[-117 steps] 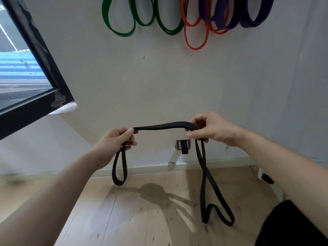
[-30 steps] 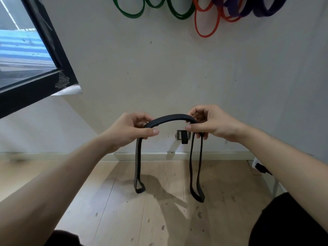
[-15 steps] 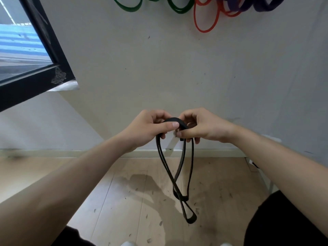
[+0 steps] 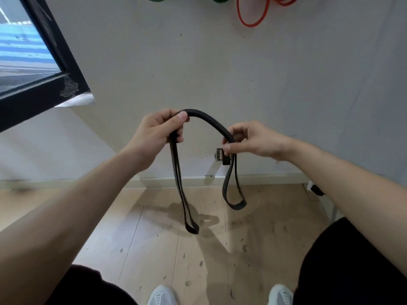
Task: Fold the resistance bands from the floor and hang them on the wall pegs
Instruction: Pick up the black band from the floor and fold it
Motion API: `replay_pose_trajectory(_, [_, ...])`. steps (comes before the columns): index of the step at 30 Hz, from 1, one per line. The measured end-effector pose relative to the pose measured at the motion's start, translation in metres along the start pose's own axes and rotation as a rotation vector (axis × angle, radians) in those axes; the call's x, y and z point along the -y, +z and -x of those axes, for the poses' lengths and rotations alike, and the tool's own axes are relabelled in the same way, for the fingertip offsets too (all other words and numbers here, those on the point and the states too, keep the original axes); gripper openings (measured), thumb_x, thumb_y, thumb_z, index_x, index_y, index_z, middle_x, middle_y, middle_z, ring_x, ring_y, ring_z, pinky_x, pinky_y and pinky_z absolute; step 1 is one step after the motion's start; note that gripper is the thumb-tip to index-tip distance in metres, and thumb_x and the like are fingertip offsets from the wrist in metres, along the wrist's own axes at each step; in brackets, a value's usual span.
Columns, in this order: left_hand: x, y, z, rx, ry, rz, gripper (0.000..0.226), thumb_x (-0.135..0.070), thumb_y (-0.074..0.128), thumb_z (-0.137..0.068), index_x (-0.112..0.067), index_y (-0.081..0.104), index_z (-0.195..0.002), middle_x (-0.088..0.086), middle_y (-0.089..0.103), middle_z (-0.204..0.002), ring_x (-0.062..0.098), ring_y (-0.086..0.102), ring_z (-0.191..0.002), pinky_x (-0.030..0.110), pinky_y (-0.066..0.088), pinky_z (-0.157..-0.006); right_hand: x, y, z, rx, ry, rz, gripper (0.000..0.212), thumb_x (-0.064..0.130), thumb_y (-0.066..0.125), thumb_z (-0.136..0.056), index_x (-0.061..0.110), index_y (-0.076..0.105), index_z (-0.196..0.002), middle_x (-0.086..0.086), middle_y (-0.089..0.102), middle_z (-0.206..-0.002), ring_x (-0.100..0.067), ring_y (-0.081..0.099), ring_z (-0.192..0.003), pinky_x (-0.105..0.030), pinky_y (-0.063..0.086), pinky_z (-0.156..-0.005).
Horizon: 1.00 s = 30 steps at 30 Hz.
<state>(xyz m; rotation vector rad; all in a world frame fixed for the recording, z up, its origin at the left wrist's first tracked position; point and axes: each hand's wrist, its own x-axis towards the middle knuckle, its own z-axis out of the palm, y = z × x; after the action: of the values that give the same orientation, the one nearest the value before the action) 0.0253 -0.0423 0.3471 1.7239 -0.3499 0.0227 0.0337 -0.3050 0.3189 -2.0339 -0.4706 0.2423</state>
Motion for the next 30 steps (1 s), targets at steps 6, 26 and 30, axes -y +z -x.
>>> replay_pose_trajectory(6, [-0.003, -0.007, -0.003, 0.104, 0.023, -0.037, 0.022, -0.015, 0.071, -0.09, -0.013, 0.072, -0.112, -0.005, 0.067, -0.086, 0.01, 0.062, -0.082, 0.03, 0.055, -0.087, -0.005, 0.012, -0.002, 0.026, 0.043, 0.089, 0.022, 0.019, 0.075, -0.088, 0.012, 0.072, -0.108, -0.013, 0.075, -0.105, -0.027, 0.072, -0.1, -0.049, 0.055, -0.097])
replay_pose_trajectory(26, [-0.023, -0.009, 0.01, 0.181, 0.34, -0.443, 0.037, -0.006, 0.069, -0.094, -0.01, 0.062, -0.13, 0.008, 0.073, -0.108, 0.025, 0.072, -0.09, 0.04, 0.057, -0.091, -0.005, 0.098, -0.025, 0.076, 0.033, -0.196, 0.021, 0.031, 0.081, -0.082, 0.028, 0.074, -0.102, -0.004, 0.074, -0.102, -0.014, 0.07, -0.101, -0.035, 0.05, -0.101])
replay_pose_trajectory(30, [-0.024, -0.013, 0.008, 0.166, 0.33, -0.407, 0.04, -0.007, 0.07, -0.093, -0.011, 0.061, -0.132, 0.019, 0.071, -0.098, 0.04, 0.066, -0.082, 0.048, 0.058, -0.083, -0.002, 0.1, -0.026, 0.095, -0.013, -0.164, 0.025, 0.026, 0.081, -0.084, 0.006, 0.072, -0.095, -0.021, 0.067, -0.095, -0.017, 0.067, -0.09, -0.036, 0.051, -0.096])
